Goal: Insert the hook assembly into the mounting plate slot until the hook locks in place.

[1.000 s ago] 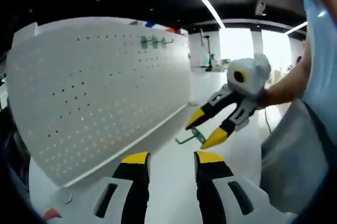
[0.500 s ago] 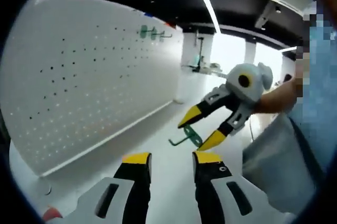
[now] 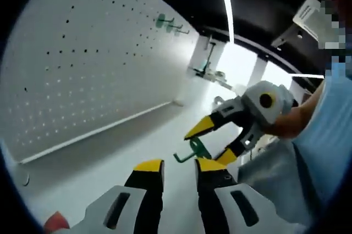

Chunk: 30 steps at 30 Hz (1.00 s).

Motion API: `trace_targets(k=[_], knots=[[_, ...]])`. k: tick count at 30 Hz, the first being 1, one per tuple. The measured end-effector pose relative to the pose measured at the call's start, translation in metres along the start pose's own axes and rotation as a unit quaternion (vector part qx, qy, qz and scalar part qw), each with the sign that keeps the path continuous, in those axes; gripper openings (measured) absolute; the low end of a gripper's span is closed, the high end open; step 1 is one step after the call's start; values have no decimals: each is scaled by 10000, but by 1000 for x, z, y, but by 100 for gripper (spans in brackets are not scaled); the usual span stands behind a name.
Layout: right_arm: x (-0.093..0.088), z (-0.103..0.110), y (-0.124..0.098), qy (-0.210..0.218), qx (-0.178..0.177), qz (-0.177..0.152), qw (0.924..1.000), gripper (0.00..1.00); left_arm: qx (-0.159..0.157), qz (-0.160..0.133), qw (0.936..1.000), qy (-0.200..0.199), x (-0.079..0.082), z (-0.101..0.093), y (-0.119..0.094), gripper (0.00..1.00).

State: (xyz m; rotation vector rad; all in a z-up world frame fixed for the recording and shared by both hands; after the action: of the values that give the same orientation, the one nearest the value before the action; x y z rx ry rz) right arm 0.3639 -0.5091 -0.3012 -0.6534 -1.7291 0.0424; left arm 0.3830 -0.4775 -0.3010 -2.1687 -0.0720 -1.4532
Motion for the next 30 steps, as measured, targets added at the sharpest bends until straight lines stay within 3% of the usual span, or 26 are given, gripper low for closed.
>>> trace_targets(k=[14, 30], knots=[[6, 6, 0, -313, 94, -98, 9994, 29, -361, -92, 9971, -658, 1, -5, 2, 11], [2, 4, 4, -620, 48, -37, 9981, 29, -385, -290, 9953, -844, 5, -3, -1, 5]])
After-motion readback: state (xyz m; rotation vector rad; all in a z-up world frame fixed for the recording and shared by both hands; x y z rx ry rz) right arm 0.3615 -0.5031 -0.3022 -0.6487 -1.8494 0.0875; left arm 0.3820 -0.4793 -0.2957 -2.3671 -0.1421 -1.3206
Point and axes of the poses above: the point that each gripper's makers call its tool centre point, and the gripper's own axes: y roughly forward along the fingers, z roughly to its left, x roughly out of its top, the point moved 1 cm from there along -y, roughly backward along the fingers, and after that the axes turned 5 degrees about y, right-handed, at the moved point
